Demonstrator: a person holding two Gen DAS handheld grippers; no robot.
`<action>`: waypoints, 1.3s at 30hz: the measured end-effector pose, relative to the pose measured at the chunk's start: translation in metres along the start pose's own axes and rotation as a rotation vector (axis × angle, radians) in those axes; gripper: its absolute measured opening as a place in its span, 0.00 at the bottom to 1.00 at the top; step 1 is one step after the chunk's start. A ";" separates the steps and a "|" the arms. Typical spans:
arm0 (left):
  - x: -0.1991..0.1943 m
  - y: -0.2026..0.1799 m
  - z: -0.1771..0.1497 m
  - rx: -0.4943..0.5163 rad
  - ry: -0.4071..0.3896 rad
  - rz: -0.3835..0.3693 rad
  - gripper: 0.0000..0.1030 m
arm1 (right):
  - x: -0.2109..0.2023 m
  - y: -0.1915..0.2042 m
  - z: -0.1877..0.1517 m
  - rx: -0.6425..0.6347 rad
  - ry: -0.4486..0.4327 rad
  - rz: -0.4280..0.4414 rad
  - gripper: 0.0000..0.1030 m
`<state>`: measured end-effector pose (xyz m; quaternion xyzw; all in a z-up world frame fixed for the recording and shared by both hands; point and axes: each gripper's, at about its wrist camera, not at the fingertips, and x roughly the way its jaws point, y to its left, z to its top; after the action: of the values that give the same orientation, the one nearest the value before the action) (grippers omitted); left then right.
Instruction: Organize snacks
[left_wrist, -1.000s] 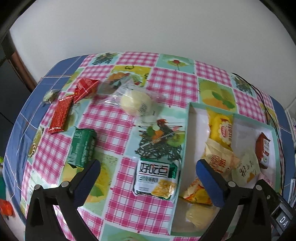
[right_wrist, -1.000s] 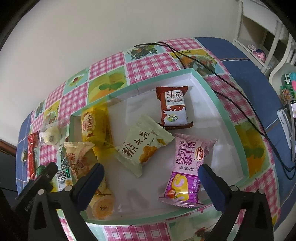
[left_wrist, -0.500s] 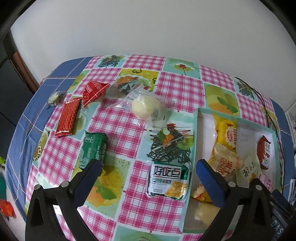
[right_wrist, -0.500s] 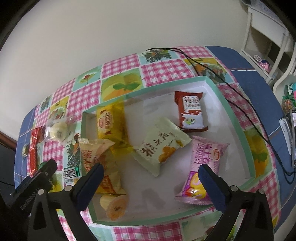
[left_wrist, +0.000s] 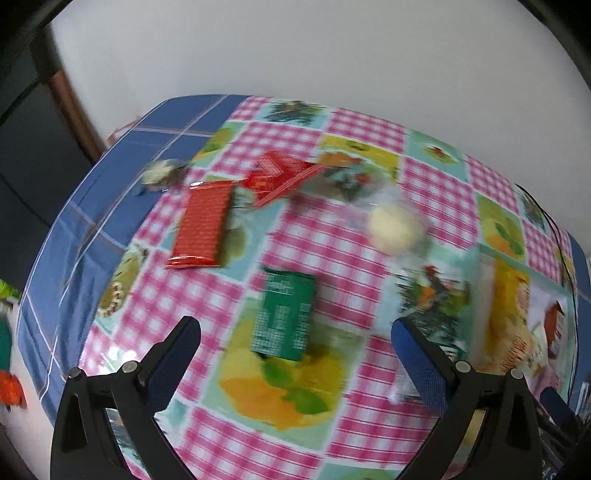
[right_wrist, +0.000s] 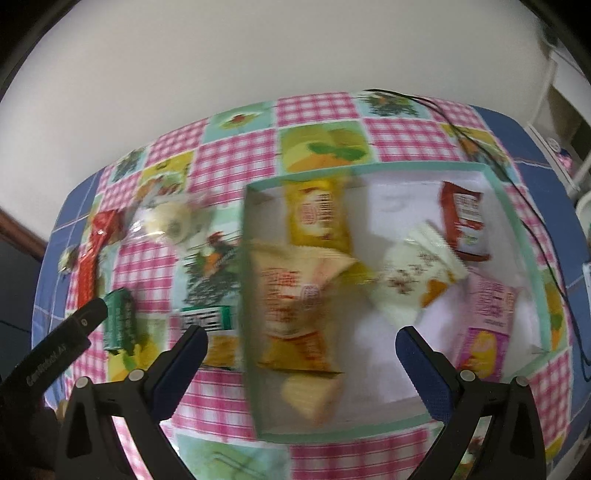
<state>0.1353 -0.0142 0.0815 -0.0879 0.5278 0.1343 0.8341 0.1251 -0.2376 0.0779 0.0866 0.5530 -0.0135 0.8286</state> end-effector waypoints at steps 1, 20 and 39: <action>0.001 0.009 0.002 -0.015 0.001 0.007 1.00 | 0.000 0.005 -0.001 -0.007 0.000 0.008 1.00; 0.024 0.056 0.006 -0.067 0.053 0.030 1.00 | 0.039 0.086 -0.019 -0.117 0.086 0.108 1.00; 0.039 0.055 0.002 -0.083 0.095 -0.006 1.00 | 0.042 0.095 -0.015 -0.154 0.054 0.055 0.92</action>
<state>0.1357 0.0436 0.0473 -0.1301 0.5607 0.1492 0.8040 0.1387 -0.1391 0.0461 0.0380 0.5719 0.0539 0.8177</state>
